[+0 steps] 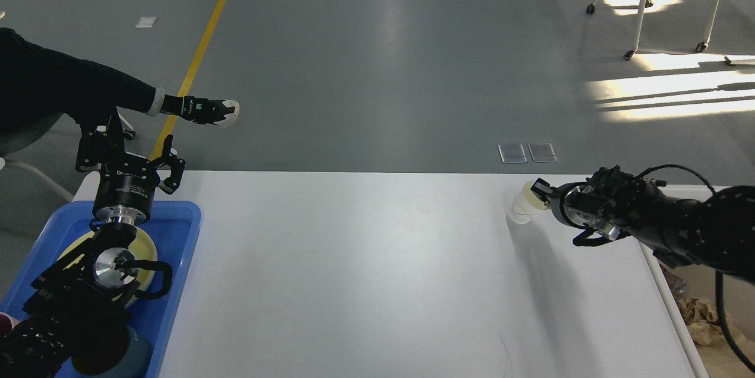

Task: Tidy desktop
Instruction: 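Lift the white cup and carry it over the white bin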

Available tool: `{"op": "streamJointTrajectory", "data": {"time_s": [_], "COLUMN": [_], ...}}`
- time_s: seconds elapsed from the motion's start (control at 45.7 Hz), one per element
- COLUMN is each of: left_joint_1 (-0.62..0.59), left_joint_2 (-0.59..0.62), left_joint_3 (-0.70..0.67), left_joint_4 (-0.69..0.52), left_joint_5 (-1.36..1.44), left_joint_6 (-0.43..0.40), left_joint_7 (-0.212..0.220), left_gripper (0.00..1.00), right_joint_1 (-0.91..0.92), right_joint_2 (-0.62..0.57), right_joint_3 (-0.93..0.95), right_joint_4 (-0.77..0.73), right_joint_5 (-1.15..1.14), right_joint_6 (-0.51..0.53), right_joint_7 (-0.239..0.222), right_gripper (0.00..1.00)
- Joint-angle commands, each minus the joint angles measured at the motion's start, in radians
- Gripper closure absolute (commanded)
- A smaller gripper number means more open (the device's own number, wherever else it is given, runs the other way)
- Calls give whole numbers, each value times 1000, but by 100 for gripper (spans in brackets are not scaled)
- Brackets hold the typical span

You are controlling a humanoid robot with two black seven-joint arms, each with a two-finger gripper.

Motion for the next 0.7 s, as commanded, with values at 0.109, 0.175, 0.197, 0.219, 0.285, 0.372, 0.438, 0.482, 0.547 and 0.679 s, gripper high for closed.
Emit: {"op": "streamJointTrajectory", "data": {"time_s": [0.109,0.175,0.197,0.219,0.285,0.372,0.438,0.482,0.547,0.679], "left_joint_1": [0,0,0,0,0,0,0,0,0,0], "left_joint_2": [0,0,0,0,0,0,0,0,0,0], "left_joint_3": [0,0,0,0,0,0,0,0,0,0], "left_joint_4": [0,0,0,0,0,0,0,0,0,0], "left_joint_5": [0,0,0,0,0,0,0,0,0,0], "left_joint_6": [0,0,0,0,0,0,0,0,0,0], "left_joint_7": [0,0,0,0,0,0,0,0,0,0], "left_gripper": [3,3,3,3,3,3,3,3,3,3], "right_joint_1": [299,391,424,453,537,632,689,721,748,715], "right_joint_2": [-252,-293,-302,-313,-342,-381,-399,-407,-420,-430], "right_joint_3": [-21,-35,-38,-43,-50,-52,-56,-61,-61,-70], "right_joint_4": [371,408,417,422,431,433,433,433,431,397], "right_joint_5": [-21,-30,-30,-30,-30,-28,-28,-28,-28,-31], "right_joint_6": [34,98,127,155,233,313,353,376,391,370], "right_joint_7": [6,8,8,8,8,6,6,6,6,5], "right_gripper": [100,100,100,100,100,100,100,100,100,100]}}
